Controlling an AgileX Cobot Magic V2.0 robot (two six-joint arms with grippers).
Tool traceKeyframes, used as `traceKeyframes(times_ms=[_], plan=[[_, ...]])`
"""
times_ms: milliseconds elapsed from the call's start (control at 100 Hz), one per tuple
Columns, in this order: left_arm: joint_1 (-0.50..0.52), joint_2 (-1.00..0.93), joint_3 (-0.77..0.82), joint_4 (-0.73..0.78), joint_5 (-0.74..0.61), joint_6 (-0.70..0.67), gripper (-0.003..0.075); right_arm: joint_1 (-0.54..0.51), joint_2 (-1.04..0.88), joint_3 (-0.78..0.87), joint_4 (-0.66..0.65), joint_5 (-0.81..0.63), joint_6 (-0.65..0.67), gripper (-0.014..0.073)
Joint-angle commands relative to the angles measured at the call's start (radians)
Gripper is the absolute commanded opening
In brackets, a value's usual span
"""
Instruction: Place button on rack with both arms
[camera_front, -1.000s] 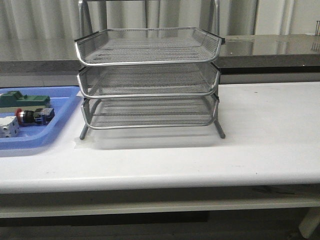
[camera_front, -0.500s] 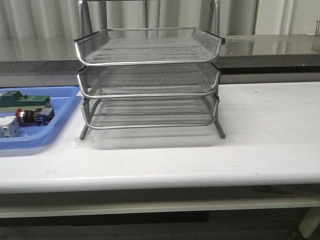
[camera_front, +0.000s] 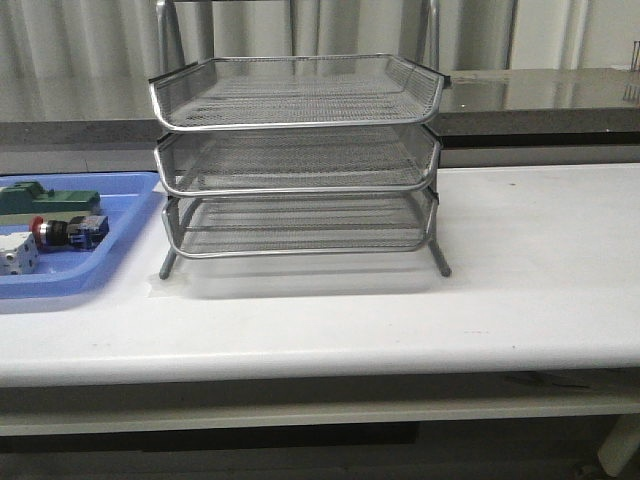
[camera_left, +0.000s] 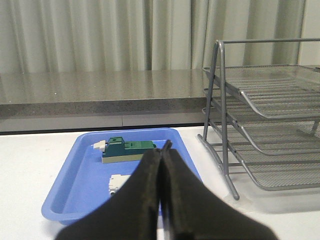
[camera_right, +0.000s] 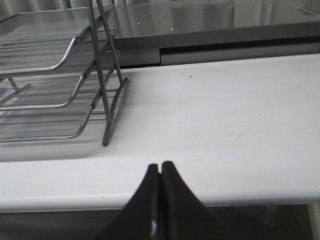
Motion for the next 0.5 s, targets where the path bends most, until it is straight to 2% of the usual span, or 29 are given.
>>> traceKeyframes(times_ms=[0,110,300,490], plan=[[0.003,-0.033,0.057,-0.005,-0.079,-0.01,-0.0021,-0.007,0.097,-0.092,0.021,-0.056,0.001,-0.006],[0.003,-0.033,0.057,-0.005,-0.079,-0.01,-0.0021,-0.007,0.231,-0.166,0.097,-0.037,0.034,-0.006],[0.003,-0.033,0.057,-0.005,-0.079,-0.01,-0.0021,-0.007,0.494,-0.288,0.35,0.011,0.051,-0.006],[0.003,-0.033,0.057,-0.005,-0.079,-0.01,-0.0021,-0.003,0.739,-0.389,0.469,0.027,0.051,-0.006]])
